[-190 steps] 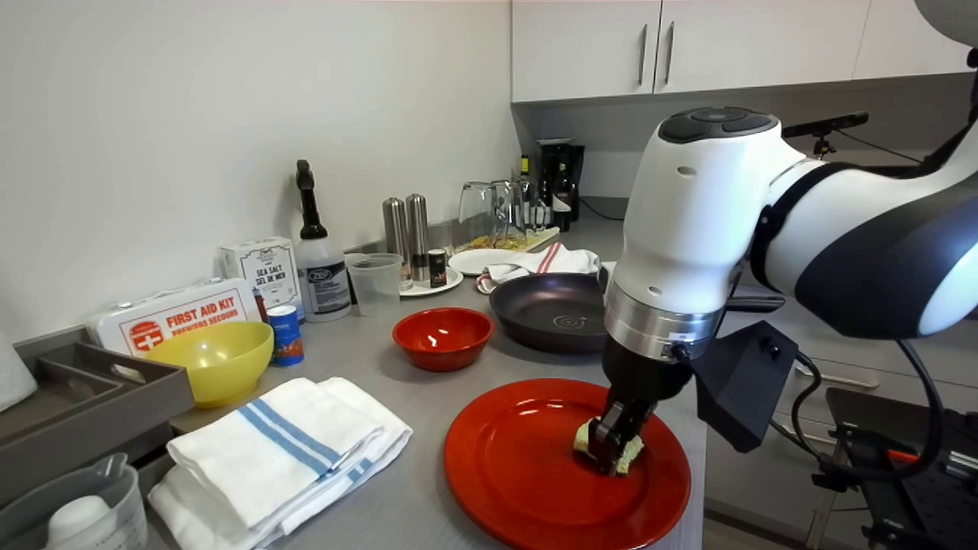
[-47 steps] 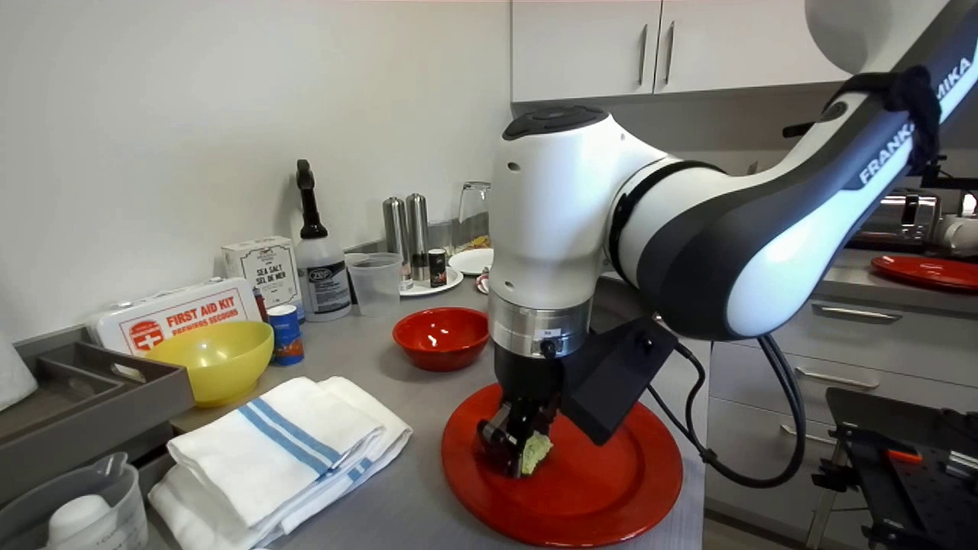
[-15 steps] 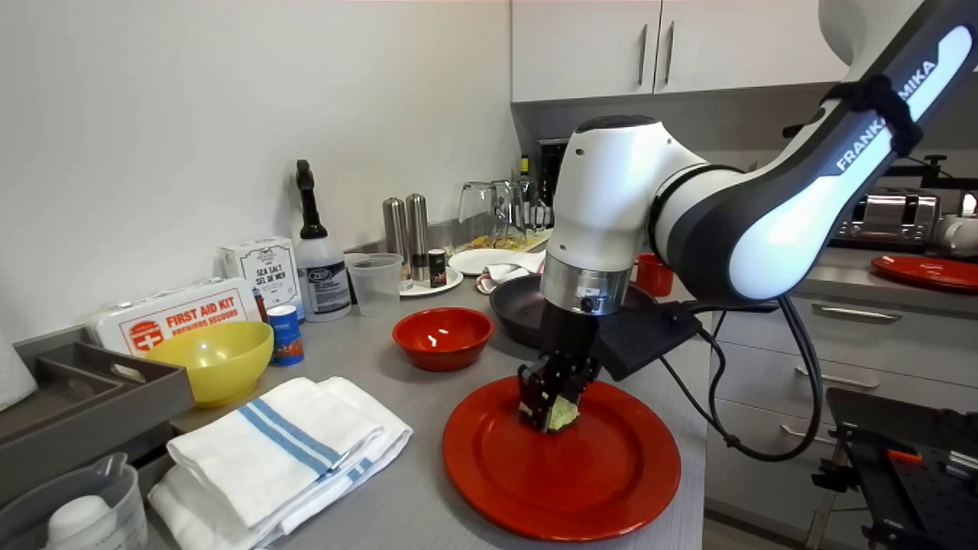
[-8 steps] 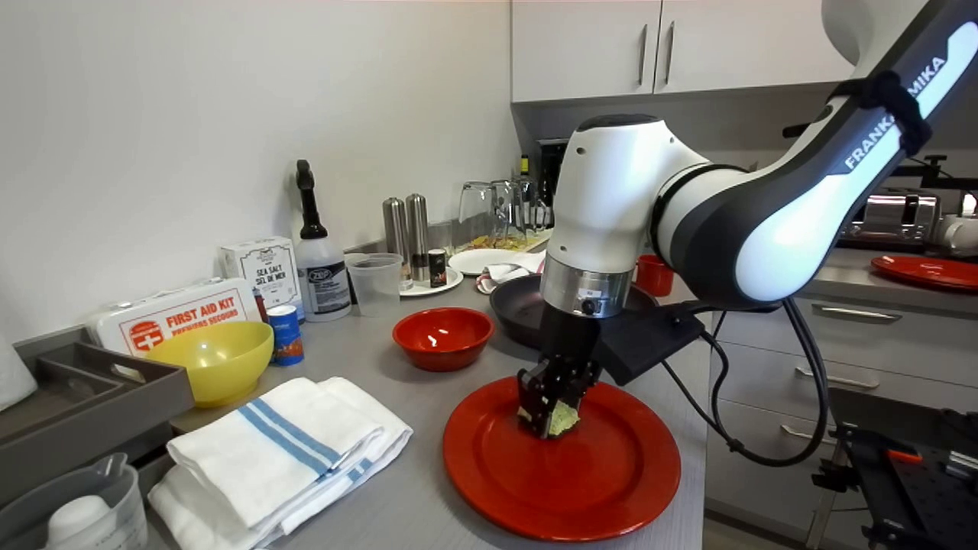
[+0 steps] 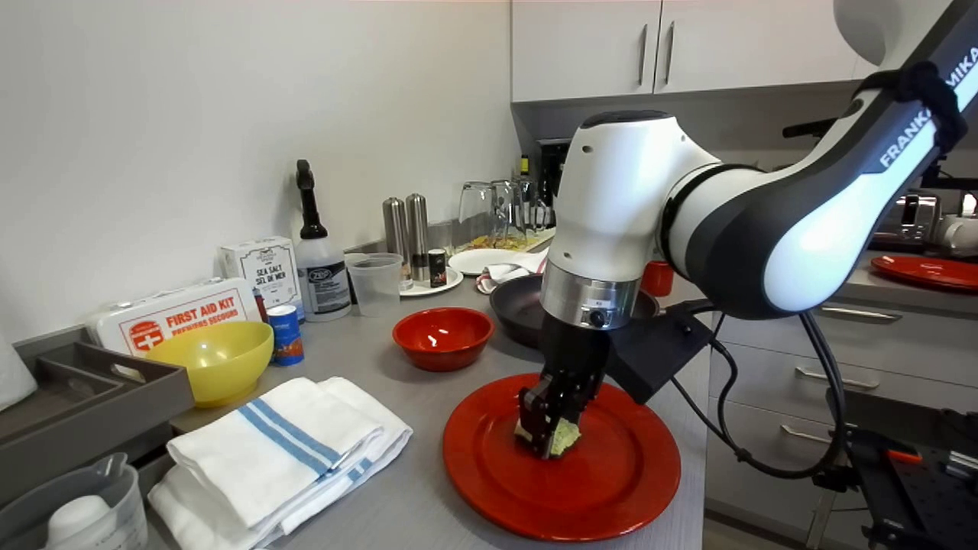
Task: Pick up the sponge and clean the red plate
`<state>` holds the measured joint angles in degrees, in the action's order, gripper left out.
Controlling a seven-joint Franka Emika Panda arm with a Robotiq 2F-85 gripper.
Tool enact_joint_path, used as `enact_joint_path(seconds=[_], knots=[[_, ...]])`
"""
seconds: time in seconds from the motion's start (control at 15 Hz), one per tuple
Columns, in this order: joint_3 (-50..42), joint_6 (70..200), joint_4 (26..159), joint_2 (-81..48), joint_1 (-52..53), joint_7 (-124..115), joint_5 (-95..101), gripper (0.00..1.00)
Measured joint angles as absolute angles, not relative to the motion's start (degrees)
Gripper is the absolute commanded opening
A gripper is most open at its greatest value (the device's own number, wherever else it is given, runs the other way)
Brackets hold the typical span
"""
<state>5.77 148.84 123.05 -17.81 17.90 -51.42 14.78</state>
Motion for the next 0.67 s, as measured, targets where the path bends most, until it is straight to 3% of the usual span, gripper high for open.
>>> enact_joint_path(seconds=[0.67], knots=[[7.45, 148.80, 123.22, -17.81, 20.13, -47.81, 14.79, 0.27]])
